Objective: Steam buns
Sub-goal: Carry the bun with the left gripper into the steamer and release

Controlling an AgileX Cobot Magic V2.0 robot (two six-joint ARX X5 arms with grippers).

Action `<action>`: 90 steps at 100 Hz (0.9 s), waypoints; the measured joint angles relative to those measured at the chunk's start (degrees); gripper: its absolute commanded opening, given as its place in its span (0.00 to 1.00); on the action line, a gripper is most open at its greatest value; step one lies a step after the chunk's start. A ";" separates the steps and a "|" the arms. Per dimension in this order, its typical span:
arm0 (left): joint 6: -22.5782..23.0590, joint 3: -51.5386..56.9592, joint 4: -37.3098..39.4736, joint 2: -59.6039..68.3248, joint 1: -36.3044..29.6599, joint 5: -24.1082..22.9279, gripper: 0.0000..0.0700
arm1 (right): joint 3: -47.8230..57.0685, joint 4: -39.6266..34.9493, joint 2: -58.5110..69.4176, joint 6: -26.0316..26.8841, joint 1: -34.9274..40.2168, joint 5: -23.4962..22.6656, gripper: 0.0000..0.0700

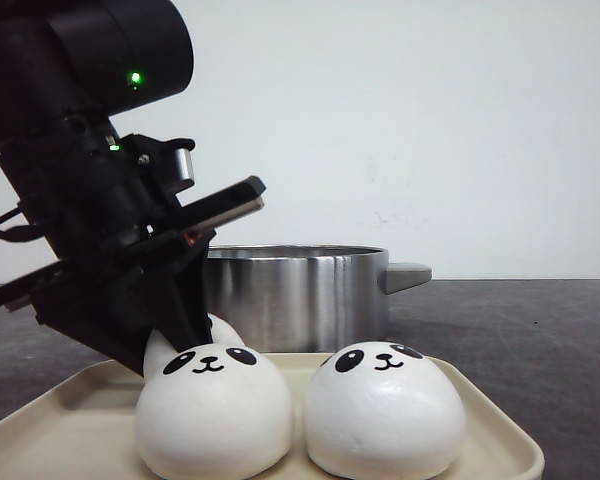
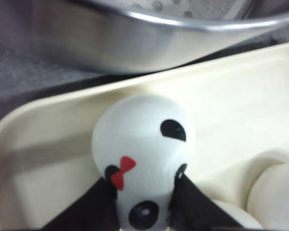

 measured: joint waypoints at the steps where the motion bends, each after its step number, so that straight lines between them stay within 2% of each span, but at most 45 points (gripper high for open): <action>1: 0.00 0.00 -0.17 -0.24 -0.13 0.00 0.01 | 0.00 -0.13 0.00 0.00 0.00 0.00 0.00; 23: 0.57 4.66 -0.70 -11.26 -2.73 -0.04 0.01 | 0.00 -0.52 0.02 0.00 0.00 0.26 0.00; 38: 3.45 10.12 0.37 -14.64 -2.29 -3.41 0.01 | 0.00 -0.52 0.00 0.00 0.00 1.51 0.00; 58: 8.74 16.92 -0.04 -10.86 2.97 -8.09 0.01 | 0.00 -0.44 0.04 -0.04 0.00 1.51 0.00; 69: 10.69 20.74 0.50 -7.19 6.75 -8.15 0.01 | 0.00 -0.28 0.22 -0.44 0.00 1.51 0.00; 90: 11.63 22.86 0.90 2.38 12.11 -8.26 0.01 | 0.00 -0.26 1.01 -0.61 0.00 1.51 0.00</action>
